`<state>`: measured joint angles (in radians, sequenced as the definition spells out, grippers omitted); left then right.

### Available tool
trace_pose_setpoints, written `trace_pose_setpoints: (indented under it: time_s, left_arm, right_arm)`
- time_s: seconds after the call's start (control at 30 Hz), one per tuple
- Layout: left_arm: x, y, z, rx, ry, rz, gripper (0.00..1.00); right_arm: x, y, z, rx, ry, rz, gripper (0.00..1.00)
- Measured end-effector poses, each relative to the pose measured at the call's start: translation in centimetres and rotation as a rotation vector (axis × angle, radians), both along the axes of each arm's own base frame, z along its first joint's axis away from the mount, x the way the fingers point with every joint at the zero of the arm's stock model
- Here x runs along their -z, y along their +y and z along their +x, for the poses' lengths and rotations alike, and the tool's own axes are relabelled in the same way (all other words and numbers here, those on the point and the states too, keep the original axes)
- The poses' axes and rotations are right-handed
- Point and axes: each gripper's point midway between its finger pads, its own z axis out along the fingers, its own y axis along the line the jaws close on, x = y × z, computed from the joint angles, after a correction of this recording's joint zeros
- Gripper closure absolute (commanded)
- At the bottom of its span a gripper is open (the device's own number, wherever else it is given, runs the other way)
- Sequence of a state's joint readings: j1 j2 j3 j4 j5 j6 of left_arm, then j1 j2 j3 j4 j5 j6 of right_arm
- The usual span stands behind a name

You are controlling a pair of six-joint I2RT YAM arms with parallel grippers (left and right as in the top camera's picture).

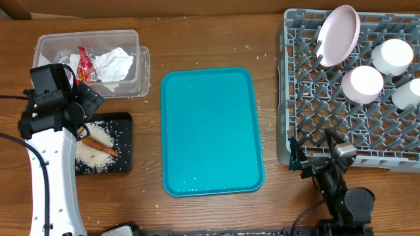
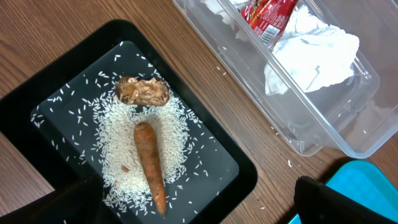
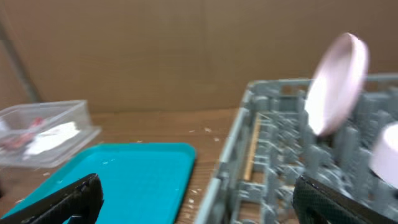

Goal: Sort waste into correct bins and load items into the dishwasher

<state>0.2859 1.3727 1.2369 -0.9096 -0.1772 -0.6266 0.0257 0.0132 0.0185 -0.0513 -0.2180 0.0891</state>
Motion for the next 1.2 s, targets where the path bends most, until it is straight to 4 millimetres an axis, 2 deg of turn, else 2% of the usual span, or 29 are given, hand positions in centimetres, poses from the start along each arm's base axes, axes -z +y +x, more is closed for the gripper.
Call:
trace_pose_setpoints:
  time_s: [0.07,0.43,1.2]
  left_arm:
    - [0.0,0.0,0.0,0.000,0.000,0.000,0.00]
    - [0.0,0.0,0.0,0.000,0.000,0.000,0.00]
    - [0.0,0.0,0.0,0.000,0.000,0.000,0.00]
  right_arm:
    - [0.7,-0.7,0.2,0.043,0.030,0.007,0.00]
    - [0.7,-3.6,0.5,0.182,0.029,0.011,0.00]
    - [0.7,-3.8,0.5,0.193,0.030,0.011,0.00]
